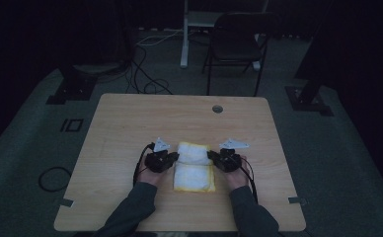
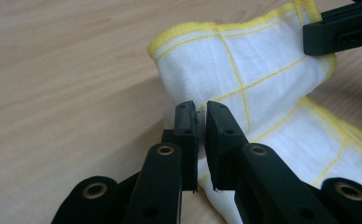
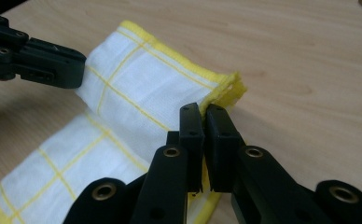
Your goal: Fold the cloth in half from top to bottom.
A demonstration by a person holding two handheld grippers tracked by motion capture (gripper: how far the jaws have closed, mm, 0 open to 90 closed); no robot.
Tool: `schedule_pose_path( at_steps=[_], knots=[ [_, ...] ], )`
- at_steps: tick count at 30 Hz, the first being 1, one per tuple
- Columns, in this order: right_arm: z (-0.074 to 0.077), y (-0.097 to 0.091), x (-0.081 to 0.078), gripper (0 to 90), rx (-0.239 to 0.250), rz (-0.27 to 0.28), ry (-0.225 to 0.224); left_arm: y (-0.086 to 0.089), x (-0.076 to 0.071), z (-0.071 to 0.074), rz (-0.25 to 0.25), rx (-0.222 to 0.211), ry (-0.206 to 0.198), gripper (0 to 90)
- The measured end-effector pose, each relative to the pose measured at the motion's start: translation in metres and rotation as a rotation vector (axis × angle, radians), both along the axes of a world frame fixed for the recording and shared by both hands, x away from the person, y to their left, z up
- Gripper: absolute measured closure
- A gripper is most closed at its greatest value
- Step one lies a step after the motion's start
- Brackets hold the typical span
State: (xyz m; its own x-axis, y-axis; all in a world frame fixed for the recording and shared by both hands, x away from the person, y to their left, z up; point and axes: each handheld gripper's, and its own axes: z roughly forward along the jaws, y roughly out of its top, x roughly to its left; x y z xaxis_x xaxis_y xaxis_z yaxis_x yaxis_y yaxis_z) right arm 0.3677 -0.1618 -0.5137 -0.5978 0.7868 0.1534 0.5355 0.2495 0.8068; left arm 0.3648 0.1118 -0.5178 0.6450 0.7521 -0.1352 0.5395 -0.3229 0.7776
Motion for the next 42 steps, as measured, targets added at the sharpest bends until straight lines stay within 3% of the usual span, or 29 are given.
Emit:
schedule_pose_path(
  at_steps=[10, 14, 18, 25, 31, 36, 42],
  knots=[
    [-0.013, 0.001, -0.011, 86.2, -0.017, 0.008, 0.028, 0.0, -0.009, -0.015, 0.004, 0.012, 0.052, 79.2],
    [-0.017, 0.001, -0.013, 86.3, -0.025, 0.009, 0.033, 0.002, -0.009, -0.01, 0.007, -0.017, 0.042, 68.7],
    [-0.017, 0.001, -0.014, 86.2, -0.03, 0.01, 0.026, 0.003, -0.004, 0.002, 0.018, -0.042, 0.023, 65.9],
    [-0.016, 0.002, -0.015, 86.0, -0.033, 0.012, 0.014, 0.003, 0.011, 0.019, 0.044, -0.067, -0.007, 65.6],
    [-0.016, 0.001, -0.015, 85.8, -0.032, 0.012, 0.011, 0.003, 0.029, 0.026, 0.079, -0.069, -0.011, 65.8],
    [-0.016, 0.002, -0.016, 85.7, -0.033, 0.012, 0.01, 0.001, 0.047, 0.025, 0.112, -0.05, 0.0, 66.1],
    [-0.016, 0.002, -0.015, 85.6, -0.033, 0.013, 0.008, -0.006, 0.066, 0.016, 0.118, -0.01, 0.044, 66.1]
  ],
)
